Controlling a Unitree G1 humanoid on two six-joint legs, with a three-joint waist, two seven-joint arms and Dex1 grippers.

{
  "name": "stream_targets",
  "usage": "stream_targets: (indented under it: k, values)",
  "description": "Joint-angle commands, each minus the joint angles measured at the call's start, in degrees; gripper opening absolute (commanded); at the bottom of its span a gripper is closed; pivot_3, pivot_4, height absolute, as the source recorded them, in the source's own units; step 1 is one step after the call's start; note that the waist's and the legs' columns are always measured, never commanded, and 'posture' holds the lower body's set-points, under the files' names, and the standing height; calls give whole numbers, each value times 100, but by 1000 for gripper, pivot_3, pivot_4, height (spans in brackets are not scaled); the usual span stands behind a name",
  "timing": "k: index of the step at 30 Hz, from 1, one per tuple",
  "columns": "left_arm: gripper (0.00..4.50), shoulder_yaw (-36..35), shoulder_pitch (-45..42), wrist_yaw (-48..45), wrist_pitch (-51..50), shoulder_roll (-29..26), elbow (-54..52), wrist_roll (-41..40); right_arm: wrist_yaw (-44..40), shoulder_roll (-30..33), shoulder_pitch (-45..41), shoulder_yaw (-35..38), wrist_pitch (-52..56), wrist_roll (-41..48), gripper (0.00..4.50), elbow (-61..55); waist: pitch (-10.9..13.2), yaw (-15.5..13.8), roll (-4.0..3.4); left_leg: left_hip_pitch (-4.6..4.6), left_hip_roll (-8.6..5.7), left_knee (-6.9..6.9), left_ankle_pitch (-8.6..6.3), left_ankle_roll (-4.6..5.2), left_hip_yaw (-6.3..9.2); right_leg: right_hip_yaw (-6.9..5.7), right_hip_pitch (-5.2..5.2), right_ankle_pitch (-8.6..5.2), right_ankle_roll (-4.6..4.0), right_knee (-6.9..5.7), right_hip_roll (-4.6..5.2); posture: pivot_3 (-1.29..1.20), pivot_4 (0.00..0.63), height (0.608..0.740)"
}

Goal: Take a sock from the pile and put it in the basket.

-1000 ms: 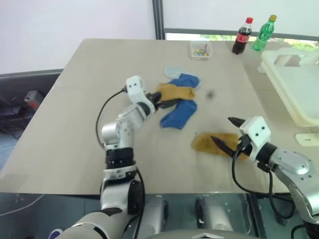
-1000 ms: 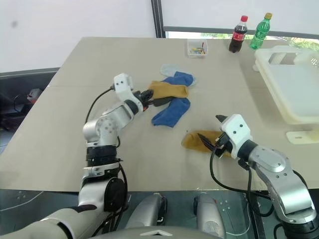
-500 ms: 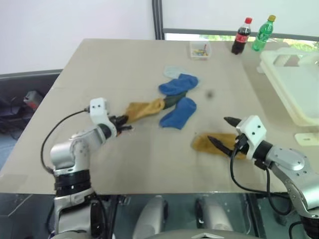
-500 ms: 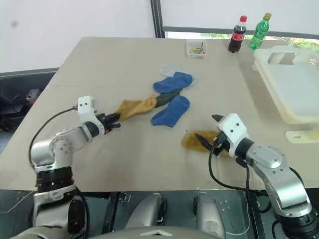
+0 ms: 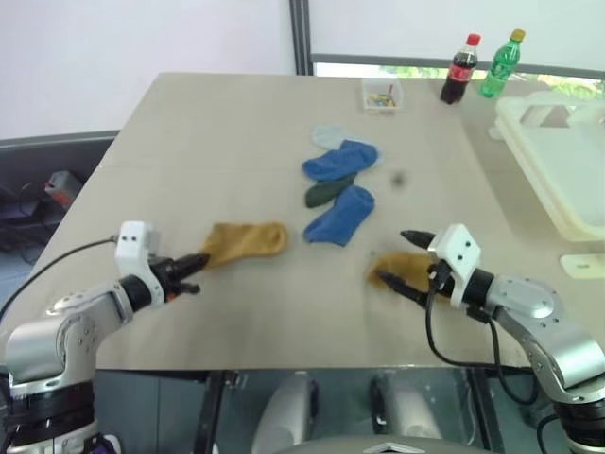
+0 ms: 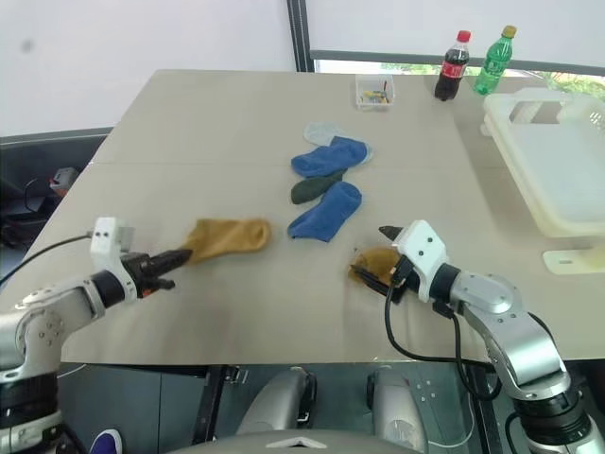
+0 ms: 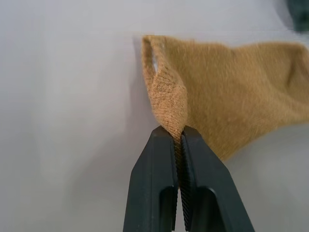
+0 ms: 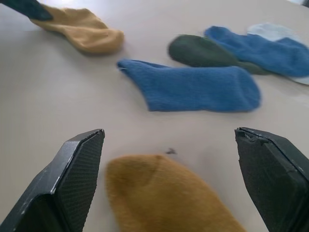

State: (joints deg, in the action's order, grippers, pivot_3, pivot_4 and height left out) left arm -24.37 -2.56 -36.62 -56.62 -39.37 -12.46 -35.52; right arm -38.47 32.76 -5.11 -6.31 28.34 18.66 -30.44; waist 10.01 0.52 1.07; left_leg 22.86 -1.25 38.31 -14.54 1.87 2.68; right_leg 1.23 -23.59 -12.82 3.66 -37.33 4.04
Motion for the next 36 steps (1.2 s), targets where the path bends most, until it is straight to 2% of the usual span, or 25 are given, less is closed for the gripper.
stream_targets:
  k: [1,5,8,12,17,21,24,27,30,36]
  values:
    - [33,379,214,-384,195,-112,-456,-98,-395,107,-58,-195,-191,98,4500,-153,0,0,-2,-2,2,0,0,0,0,0,1,0,-1,1,3,0,150,740]
    - [33,905,4,-253,91,79,-713,-138,-418,126,-108,-294,-360,-136,4500,22,0,-27,-2,-2,3,1,0,0,2,-2,2,-12,-23,1,7,0,150,740]
    - [33,1193,-308,213,-166,432,-862,-135,-340,132,-61,-199,-362,-173,4500,22,-1,-35,-1,-2,0,2,0,1,0,-2,4,-12,-21,1,-1,0,150,740]
    - [33,1275,-952,1292,-657,1466,-781,-141,-196,136,34,-113,-375,-296,4500,-23,-1,-79,2,0,-6,3,0,1,5,-8,5,1,1,1,-3,0,150,740]
    - [33,875,-1787,2588,-746,2725,-237,-4,-43,94,124,-61,-332,-325,4500,-128,-1,-122,3,1,-10,4,1,0,10,-12,5,1,2,-3,-7,0,150,740]
    - [33,685,-2344,3265,-329,3263,374,282,59,84,150,-13,-299,-331,4500,-166,-1,-110,4,1,-14,5,1,0,8,-10,5,1,2,-4,-10,0,150,740]
    - [33,852,-2390,3133,-271,3180,382,312,89,102,153,12,-298,-336,4500,-174,-1,-100,4,1,-16,4,1,0,5,-8,4,1,2,-3,-12,0,150,740]
    - [33,1049,-2038,2769,-282,2773,27,309,100,114,188,43,-289,-320,4500,-208,-1,-80,4,3,-16,2,1,-1,5,-7,4,1,2,0,-12,0,150,740]
    - [33,891,-1600,2558,-334,2411,-289,191,112,116,228,30,-289,-328,4500,-226,-1,-36,3,2,-13,0,2,-1,6,-7,4,1,2,2,-12,0,150,740]
    - [33,510,-735,2413,-546,2126,-1117,-177,60,49,141,-97,-343,-341,4500,-109,-2,12,3,-2,-10,1,1,0,7,-7,6,0,1,0,-10,0,150,740]
